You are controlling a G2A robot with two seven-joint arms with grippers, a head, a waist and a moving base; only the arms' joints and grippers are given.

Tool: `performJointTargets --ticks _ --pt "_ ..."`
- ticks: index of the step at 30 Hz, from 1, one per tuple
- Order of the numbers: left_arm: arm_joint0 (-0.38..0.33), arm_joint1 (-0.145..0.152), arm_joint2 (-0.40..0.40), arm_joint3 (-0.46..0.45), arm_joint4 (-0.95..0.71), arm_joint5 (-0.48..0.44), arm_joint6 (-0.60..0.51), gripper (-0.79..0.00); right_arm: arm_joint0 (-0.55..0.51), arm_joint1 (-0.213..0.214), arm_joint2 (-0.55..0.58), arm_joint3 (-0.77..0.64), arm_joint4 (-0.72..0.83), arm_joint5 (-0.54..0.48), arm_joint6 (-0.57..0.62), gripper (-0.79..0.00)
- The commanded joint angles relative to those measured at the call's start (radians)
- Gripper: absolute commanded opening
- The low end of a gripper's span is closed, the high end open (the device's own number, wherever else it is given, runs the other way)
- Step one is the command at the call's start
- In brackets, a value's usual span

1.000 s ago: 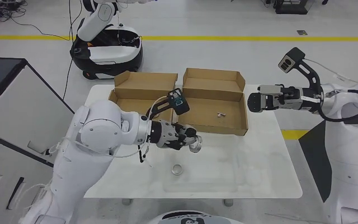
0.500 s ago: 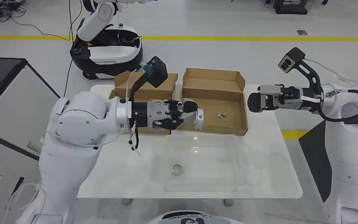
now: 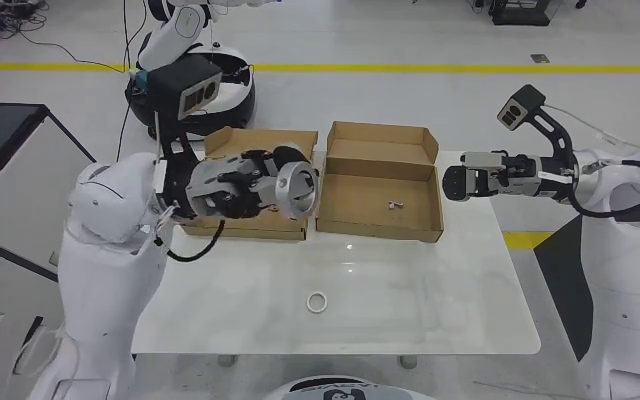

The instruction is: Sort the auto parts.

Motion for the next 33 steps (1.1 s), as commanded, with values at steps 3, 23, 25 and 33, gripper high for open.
performJointTargets --ticks 3,23,25,33 --pt "0.002 0.002 -0.012 0.015 -0.034 -0.027 -0.025 -0.785 0.0 0.0 0.0 0.0 0.0 0.0 0.0 0.0" --pt "0.043 -0.006 -0.005 0.042 -0.288 -0.082 0.032 -0.785 0.0 0.0 0.0 0.0 0.0 0.0 0.0 0.0" --pt "0.045 -0.008 -0.006 0.048 -0.326 -0.093 0.025 -0.785 0.0 0.0 0.0 0.0 0.0 0.0 0.0 0.0" --pt "0.054 -0.014 -0.008 0.073 -0.427 -0.097 0.017 -0.785 0.0 0.0 0.0 0.0 0.0 0.0 0.0 0.0"
